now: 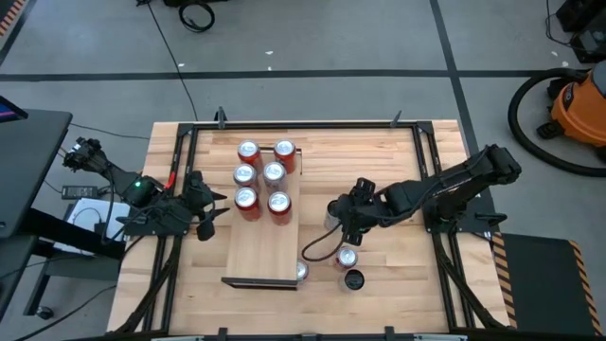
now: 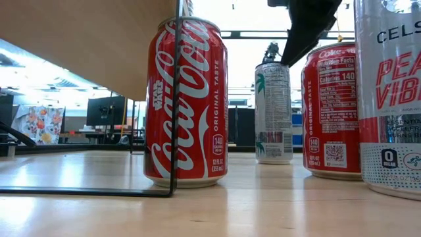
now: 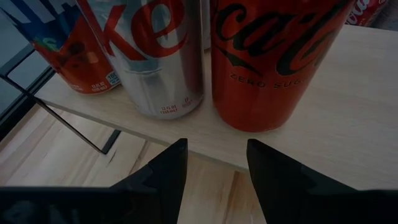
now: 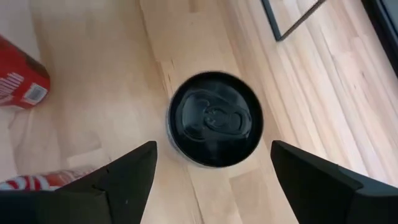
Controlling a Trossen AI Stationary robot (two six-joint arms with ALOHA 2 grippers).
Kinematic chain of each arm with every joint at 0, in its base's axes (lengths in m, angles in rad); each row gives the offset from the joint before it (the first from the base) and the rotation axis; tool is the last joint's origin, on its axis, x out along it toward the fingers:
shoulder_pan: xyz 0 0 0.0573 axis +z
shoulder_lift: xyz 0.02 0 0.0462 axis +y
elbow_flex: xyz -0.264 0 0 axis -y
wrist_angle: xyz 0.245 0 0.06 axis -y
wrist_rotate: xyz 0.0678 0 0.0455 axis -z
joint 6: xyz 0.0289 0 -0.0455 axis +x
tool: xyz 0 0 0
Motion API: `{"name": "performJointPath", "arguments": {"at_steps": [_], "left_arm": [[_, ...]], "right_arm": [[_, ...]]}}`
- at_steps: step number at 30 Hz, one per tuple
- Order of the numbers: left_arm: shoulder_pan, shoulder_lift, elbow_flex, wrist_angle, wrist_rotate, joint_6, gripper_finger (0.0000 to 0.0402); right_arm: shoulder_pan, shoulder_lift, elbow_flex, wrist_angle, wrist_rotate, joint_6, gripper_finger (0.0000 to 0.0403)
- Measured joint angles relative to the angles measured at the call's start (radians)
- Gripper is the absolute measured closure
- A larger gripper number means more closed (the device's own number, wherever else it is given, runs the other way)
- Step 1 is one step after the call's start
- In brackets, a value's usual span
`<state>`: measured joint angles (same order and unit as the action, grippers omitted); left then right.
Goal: Place canned beverage on shelf
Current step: Put the left white yellow soda can on the shelf
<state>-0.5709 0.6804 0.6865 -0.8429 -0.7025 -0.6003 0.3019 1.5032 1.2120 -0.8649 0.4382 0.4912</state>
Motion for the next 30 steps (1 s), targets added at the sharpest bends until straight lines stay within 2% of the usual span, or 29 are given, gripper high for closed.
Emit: {"name": "performJointPath", "arguments": {"at_steps": [6,10,15,17,23,30], "left_arm": [[0.0,0.0,0.0,0.0,0.0,0.0,0.0224],[0.0,0.0,0.0,0.0,0.0,0.0,0.0224],[0.0,0.0,0.0,0.0,0.0,0.0,0.0224],[0.0,0.0,0.0,0.0,0.0,0.0,0.0224],[0.0,0.0,0.0,0.0,0.0,0.0,0.0224],[0.0,0.0,0.0,0.0,0.015,-0.011,0.0224]], "right_arm": [[-0.005,0.0,-0.075,0.056,0.017,0.001,0.0077],[-0.021,0.0,-0.093,0.003,0.052,-0.02,0.0077],[-0.045,0.0,-0.094,-0.118,0.19,-0.015,0.0077],[-0.053,0.0,-0.094,-0.144,0.215,0.009,0.0077],[-0.043,0.0,-0.094,-0.097,0.051,0.031,0.0078],[0.018,-0.002,-0.094,-0.002,0.037,0.112,0.0078]]}}
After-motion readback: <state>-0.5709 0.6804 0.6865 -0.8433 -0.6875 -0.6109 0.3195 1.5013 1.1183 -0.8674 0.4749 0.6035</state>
